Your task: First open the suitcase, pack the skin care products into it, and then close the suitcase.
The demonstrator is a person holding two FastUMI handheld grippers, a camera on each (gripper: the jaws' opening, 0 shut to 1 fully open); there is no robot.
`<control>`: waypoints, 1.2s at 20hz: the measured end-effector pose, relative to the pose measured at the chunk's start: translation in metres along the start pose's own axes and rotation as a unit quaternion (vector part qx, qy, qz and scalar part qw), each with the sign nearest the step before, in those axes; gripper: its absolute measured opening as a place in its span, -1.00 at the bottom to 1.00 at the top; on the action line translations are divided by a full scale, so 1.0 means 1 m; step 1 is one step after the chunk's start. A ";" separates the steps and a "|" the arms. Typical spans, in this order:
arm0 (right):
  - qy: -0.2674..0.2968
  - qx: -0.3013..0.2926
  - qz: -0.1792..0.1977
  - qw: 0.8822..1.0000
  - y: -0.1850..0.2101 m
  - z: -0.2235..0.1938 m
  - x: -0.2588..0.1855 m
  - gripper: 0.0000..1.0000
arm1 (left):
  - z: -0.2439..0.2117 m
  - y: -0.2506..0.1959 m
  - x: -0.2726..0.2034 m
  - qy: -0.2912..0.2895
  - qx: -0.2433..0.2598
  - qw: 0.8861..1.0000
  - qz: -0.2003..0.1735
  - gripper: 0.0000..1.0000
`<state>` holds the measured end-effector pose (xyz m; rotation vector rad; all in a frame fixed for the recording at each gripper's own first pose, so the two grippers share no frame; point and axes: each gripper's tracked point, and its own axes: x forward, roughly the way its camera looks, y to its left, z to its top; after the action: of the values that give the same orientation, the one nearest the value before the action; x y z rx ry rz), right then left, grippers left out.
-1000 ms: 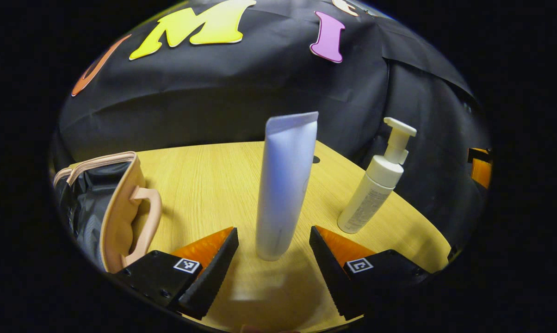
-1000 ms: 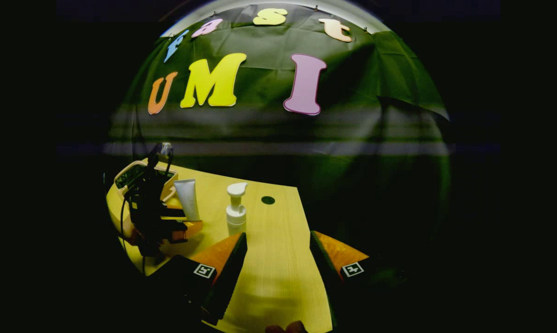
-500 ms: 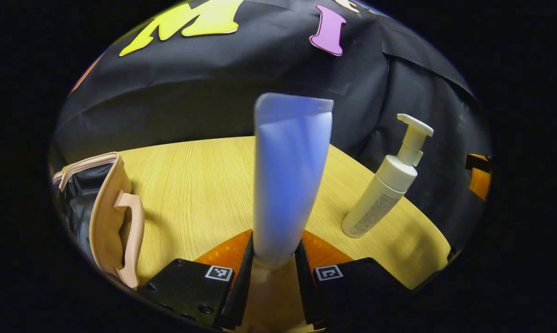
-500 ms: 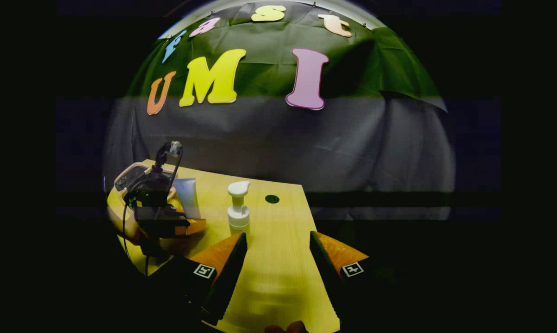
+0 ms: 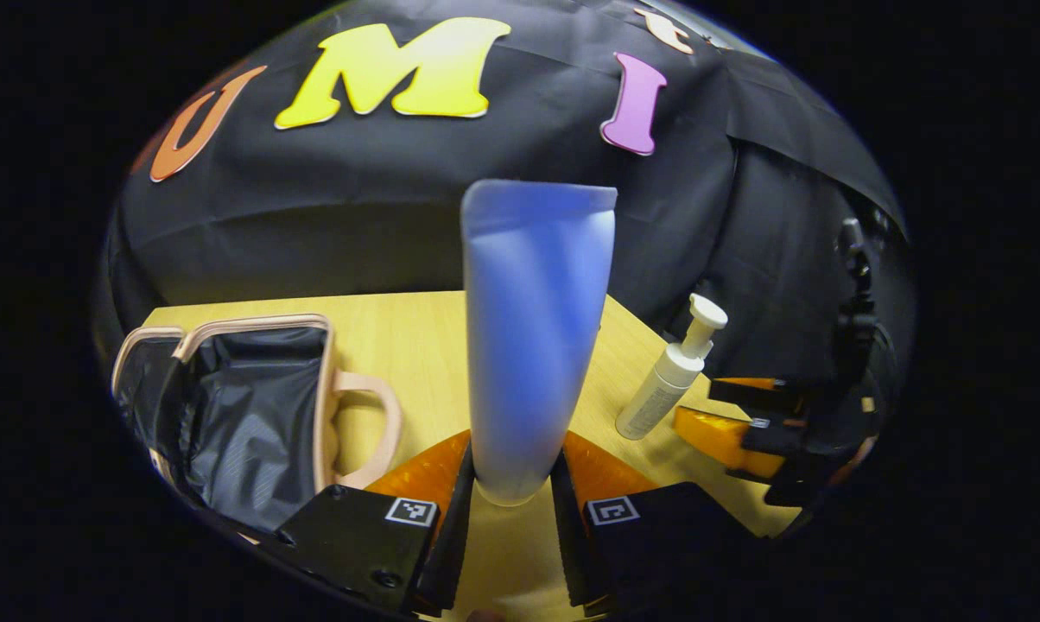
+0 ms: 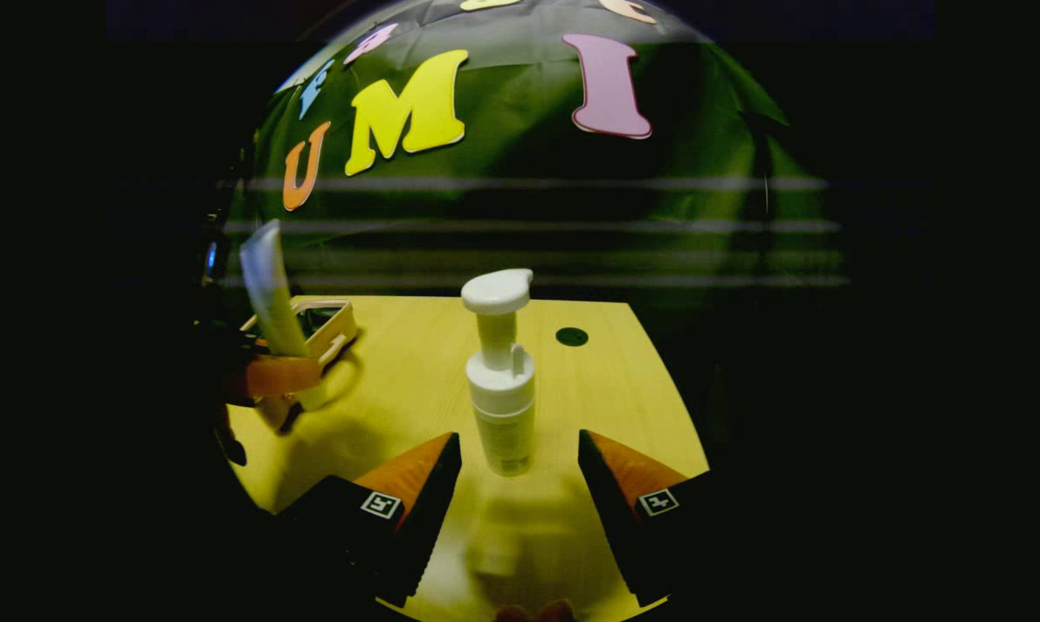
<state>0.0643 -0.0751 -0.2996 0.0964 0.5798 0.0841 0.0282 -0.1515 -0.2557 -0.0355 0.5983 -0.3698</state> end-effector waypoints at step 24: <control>0.027 0.023 0.014 0.999 0.031 0.031 -0.013 -0.10 | -0.016 0.208 -0.091 0.063 -0.109 0.986 0.112 -0.07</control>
<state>0.0694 -0.0475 -0.2631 0.1477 0.6338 0.0997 0.0184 0.0757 -0.2488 -0.1548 0.7576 -0.0871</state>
